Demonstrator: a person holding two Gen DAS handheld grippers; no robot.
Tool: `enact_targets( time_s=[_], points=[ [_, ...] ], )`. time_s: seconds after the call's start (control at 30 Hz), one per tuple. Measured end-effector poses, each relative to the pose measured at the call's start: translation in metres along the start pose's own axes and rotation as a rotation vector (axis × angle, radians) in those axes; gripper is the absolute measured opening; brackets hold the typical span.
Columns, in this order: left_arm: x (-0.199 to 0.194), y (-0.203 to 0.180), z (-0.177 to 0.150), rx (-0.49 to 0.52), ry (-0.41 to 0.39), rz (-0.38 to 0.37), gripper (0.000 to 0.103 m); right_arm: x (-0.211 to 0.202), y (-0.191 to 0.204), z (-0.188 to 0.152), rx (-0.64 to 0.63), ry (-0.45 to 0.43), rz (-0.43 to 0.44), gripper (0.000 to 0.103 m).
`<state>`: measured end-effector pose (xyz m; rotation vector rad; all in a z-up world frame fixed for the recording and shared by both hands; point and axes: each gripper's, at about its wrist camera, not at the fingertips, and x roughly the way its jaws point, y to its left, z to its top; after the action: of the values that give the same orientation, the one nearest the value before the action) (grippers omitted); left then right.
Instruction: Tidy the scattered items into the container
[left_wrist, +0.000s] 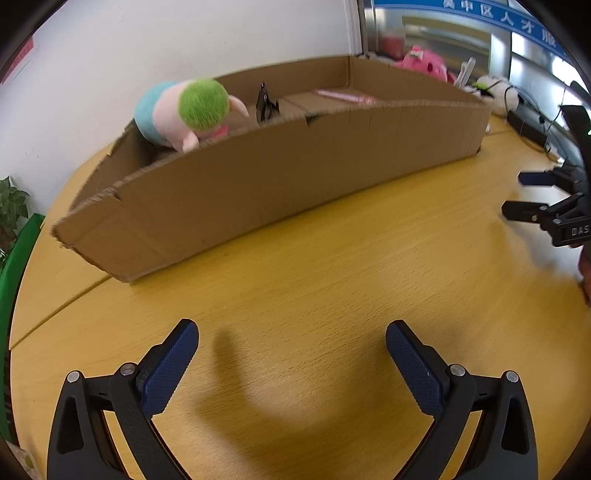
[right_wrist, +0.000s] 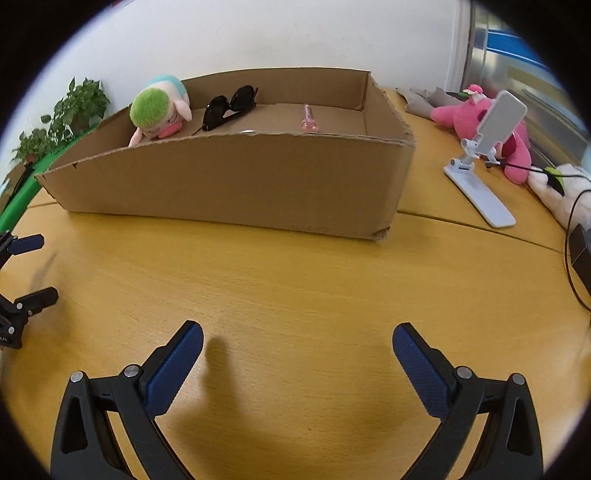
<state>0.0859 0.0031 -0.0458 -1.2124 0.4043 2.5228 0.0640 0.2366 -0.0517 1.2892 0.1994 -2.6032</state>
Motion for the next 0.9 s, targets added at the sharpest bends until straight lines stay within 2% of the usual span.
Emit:
enact_targets(
  time_s=[0.07, 0.17, 0.3, 0.43, 0.9],
  points=[
    [0.004, 0.000, 0.000, -0.024, -0.008, -0.017, 0.103, 0.005, 0.010, 0.001, -0.034, 0.025, -0.008, 0.102],
    [0.010, 0.013, 0.002, -0.102, 0.021, -0.090, 0.103, 0.007, 0.021, 0.003, -0.043, 0.027, 0.054, 0.103],
    [0.011, 0.023, 0.004, -0.154, 0.024, -0.044, 0.103, 0.014, 0.039, 0.012, -0.071, 0.017, 0.073, 0.103],
    [0.014, 0.023, 0.006, -0.149, 0.024, -0.045, 0.103, 0.018, 0.052, 0.016, -0.102, 0.015, 0.096, 0.103],
    [0.018, 0.024, 0.010, -0.150, 0.024, -0.045, 0.103, 0.021, 0.053, 0.019, -0.103, 0.016, 0.097, 0.103]
  ],
)
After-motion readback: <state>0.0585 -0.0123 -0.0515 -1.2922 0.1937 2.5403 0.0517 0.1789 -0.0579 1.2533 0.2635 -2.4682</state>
